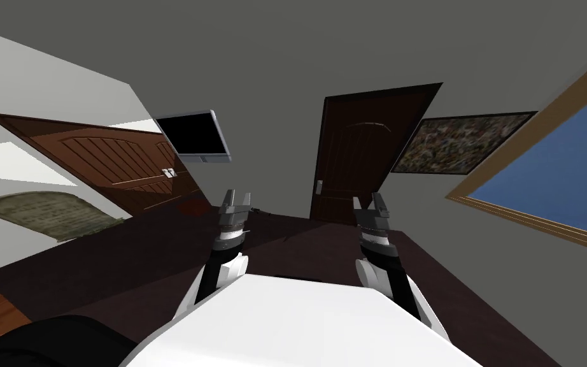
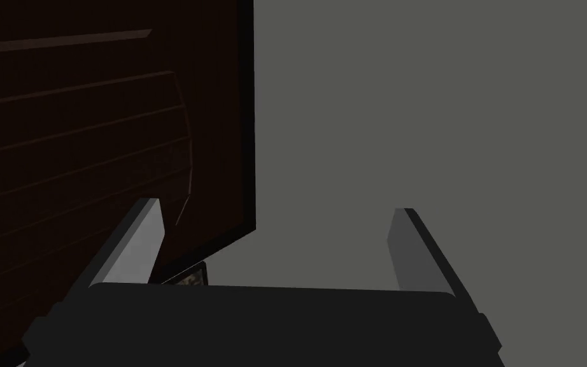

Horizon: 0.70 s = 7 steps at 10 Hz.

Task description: Pull the door open

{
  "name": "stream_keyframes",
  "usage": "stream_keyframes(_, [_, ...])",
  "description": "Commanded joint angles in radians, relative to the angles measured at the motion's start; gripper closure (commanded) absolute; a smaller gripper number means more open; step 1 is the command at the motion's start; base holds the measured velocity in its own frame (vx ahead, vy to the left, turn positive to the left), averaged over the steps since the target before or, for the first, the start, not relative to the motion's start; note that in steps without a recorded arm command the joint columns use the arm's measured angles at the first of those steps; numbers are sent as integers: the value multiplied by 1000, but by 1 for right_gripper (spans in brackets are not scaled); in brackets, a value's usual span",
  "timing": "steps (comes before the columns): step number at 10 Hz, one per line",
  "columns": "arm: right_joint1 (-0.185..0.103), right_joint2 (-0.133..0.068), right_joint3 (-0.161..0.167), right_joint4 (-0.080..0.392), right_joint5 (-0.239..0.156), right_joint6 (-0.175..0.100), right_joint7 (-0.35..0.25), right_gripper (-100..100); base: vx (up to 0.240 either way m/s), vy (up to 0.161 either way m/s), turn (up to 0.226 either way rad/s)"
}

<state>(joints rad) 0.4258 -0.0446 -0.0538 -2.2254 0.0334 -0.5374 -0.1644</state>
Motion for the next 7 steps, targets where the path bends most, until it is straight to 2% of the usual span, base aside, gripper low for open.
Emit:
stream_keyframes(1, [-14,-1,-1,31,-22,7,-23,-100,108,-50,56])
stream_keyframes(3, [-29,-5,-8,65,-50,14,-53,-100,100,-14,68])
stream_keyframes(4, [-46,-9,-15,105,-82,23,-86,-100,118,-24,132])
stream_keyframes(7, [-73,-13,-26,167,-134,36,-139,-100,111,-59,92])
